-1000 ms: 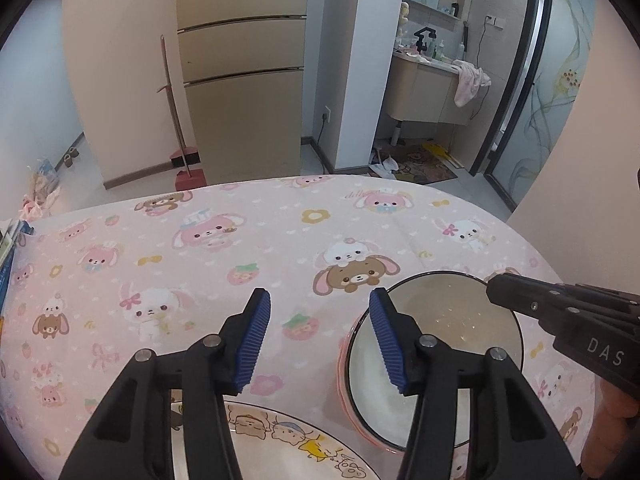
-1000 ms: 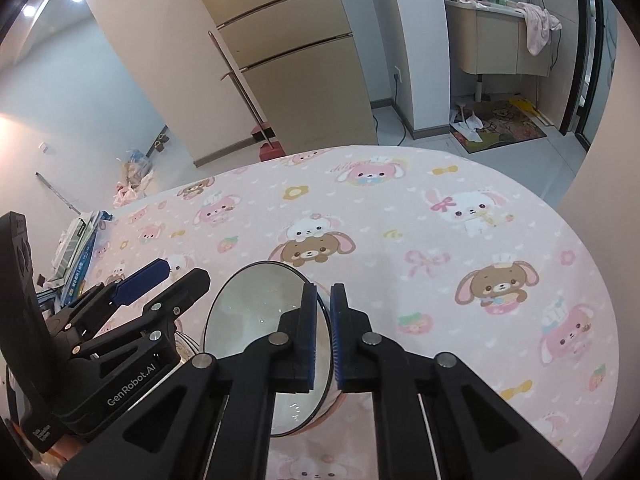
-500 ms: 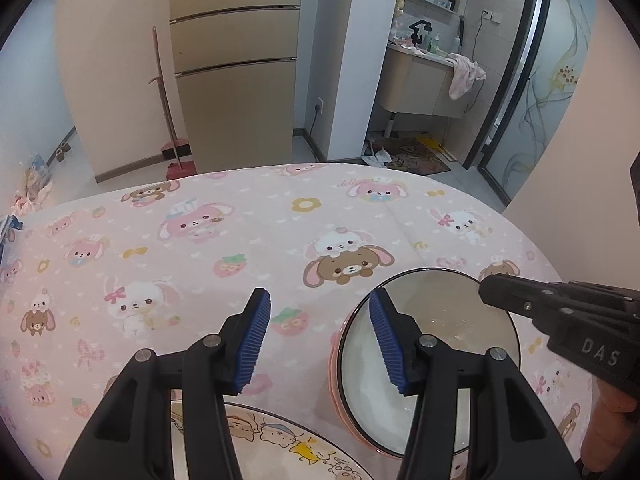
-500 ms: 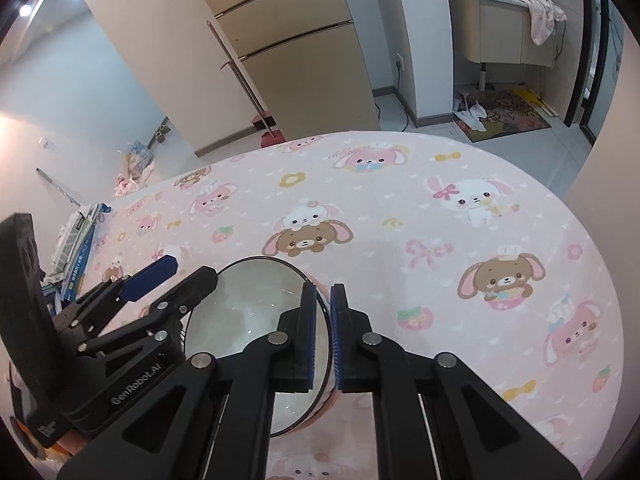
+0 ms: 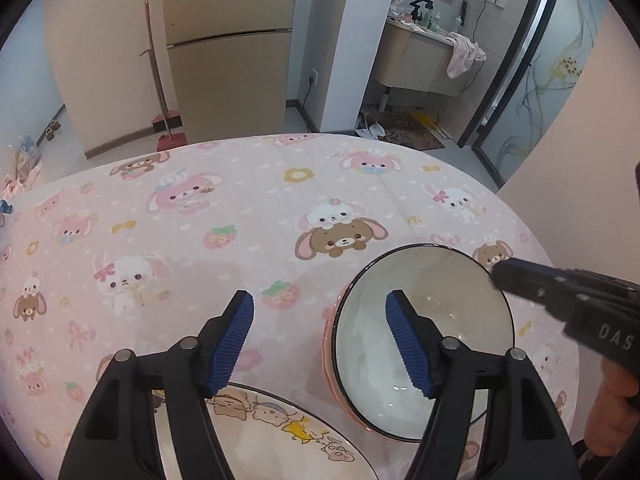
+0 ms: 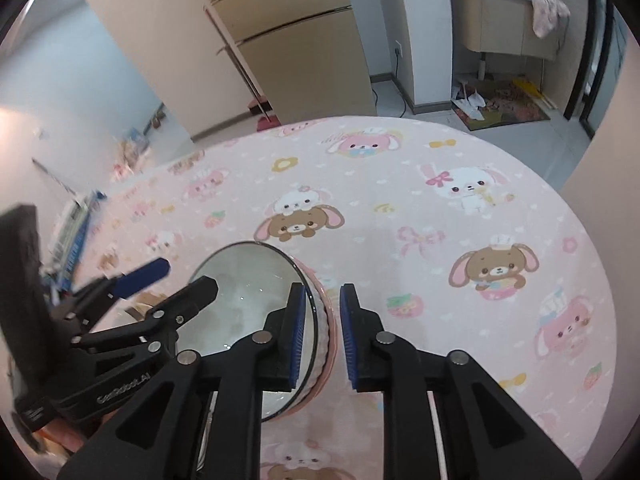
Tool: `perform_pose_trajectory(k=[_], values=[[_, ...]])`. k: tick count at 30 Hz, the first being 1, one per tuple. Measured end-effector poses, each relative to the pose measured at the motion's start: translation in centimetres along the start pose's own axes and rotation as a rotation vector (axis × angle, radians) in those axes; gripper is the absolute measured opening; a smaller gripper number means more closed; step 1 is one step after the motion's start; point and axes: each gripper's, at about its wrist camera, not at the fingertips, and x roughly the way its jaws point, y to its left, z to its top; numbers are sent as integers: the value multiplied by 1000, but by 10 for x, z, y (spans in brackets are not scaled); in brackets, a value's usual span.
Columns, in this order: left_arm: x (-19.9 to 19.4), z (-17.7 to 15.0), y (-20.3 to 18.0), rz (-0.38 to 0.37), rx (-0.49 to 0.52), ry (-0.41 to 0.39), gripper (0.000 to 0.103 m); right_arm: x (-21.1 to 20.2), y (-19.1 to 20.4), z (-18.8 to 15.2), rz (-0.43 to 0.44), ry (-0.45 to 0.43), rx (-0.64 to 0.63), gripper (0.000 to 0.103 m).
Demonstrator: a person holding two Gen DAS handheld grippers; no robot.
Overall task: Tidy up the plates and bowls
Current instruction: 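Position both tools on opposite sides of the bowl stack rim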
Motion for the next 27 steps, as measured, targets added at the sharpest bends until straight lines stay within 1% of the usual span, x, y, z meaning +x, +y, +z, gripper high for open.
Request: perform_pose_trajectory(k=[1,3,6,7,9,12,14,17,18,19,22,23,24,25,26,27], values=[[-4,1,2,0,-9,-9,71,-6,-1,0,-7,-28,-3,0],[-10,2,2,-12,-13,-22,71,-13,-1,1,-6,-55,-12,0],[-18,4,3,-19,-14,-36,71,-16,-3,2,42,-45,2,0],[-21,5,3,-16,-10,-44,71,-18,-2,2,45,-50,-4,0],[-23,6,1,-9,3,-52,71,-18,2,-2,30,-49,-22,0],[-26,6,-1,-10,7,-50,71,-8,3,-10,26,-18,-37,0],[-25,6,-1,-23,6,-42,71,-6,2,-14,5,-36,-45,1],[-24,6,0,-23,-4,-32,71,7,-7,-15,-15,15,8,1],[-23,6,0,-23,-5,-31,71,13,-8,-16,-31,23,3,1],[-23,6,0,-24,-2,-29,71,16,-8,-19,-48,19,-3,1],[-23,6,1,-23,2,-33,71,12,-9,-23,-42,-24,18,1],[-24,6,2,-30,-1,-43,72,8,-9,-23,-40,-41,22,2],[-25,7,3,-38,-5,-47,74,4,-9,-24,-35,-55,23,11],[-25,7,4,-45,-7,-48,79,-1,-8,-25,-45,-70,21,16],[-26,7,4,-54,-8,-49,83,-5,-6,-25,-56,-85,17,18],[-27,8,4,-64,-8,-52,83,-10,-5,-26,-63,-101,19,23]])
